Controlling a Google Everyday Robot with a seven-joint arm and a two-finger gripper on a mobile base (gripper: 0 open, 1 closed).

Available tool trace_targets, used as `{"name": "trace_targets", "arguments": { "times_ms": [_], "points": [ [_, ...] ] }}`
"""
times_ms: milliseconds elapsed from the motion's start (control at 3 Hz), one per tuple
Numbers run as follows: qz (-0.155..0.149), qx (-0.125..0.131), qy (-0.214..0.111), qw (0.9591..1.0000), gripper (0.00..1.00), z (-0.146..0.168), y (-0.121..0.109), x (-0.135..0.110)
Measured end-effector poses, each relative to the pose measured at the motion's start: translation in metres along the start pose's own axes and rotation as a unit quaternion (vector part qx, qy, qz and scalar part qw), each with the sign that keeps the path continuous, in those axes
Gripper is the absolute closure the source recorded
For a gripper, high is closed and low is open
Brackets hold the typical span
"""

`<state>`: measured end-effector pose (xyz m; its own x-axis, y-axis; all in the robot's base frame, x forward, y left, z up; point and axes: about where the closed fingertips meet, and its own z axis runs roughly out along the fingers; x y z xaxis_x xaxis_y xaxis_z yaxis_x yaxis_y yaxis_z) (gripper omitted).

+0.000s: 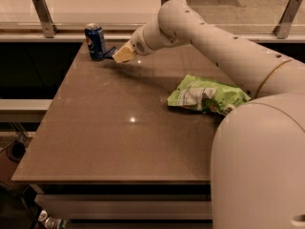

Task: Move rxbar blueberry near pepsi can

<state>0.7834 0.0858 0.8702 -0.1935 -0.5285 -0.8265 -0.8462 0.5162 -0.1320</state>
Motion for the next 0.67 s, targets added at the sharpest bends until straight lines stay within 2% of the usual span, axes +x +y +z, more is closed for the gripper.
{"name": "trace_targets", "arguments": {
  "times_ms": [667],
  "points": [
    [0.000, -0.004, 0.001, 1.0000, 0.36, 0.0048, 0.0031, 0.0009]
  ]
}}
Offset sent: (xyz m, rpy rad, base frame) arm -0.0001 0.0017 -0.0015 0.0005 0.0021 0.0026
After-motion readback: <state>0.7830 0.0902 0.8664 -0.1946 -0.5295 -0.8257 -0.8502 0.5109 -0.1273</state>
